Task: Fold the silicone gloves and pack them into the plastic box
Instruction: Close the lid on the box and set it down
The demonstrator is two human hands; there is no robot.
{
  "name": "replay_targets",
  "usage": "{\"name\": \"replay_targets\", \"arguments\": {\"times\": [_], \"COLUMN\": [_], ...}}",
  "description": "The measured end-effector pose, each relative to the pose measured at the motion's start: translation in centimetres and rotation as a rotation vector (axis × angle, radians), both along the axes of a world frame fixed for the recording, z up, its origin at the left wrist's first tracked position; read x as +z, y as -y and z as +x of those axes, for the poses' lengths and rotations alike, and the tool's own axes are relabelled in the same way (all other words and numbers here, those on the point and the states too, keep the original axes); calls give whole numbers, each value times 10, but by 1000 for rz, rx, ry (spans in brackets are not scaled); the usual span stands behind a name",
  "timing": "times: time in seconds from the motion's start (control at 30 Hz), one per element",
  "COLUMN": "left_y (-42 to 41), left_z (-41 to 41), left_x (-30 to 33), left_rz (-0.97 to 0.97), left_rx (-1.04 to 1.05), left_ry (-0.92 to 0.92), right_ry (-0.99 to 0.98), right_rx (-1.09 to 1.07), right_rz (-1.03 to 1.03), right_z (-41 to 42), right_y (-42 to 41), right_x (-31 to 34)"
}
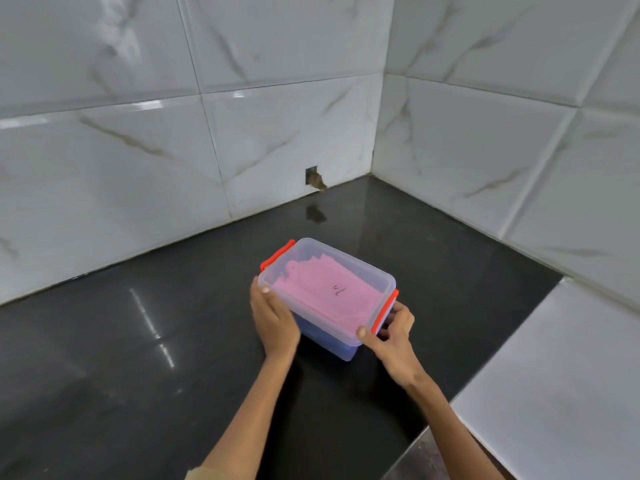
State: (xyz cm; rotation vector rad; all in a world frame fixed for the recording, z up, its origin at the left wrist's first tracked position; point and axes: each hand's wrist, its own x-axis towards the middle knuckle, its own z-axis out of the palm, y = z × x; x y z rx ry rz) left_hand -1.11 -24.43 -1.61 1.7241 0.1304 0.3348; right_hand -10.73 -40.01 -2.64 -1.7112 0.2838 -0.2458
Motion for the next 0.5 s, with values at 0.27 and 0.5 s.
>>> {"name": "replay_targets", "arguments": {"times": [0.27,0.5], "left_y": [31,16], "left_z": [-56,-51], "left_x": [-20,-19], "left_rz": [-127,-170], "left_rx": [-422,-471], "left_ry": [-16,3], "right_ry": [82,73], "right_rx": [-63,-129], "right_rz": [-41,-124], "right_z": [-2,-3], "right_y": [0,2], "right_x": [-8,-10]}}
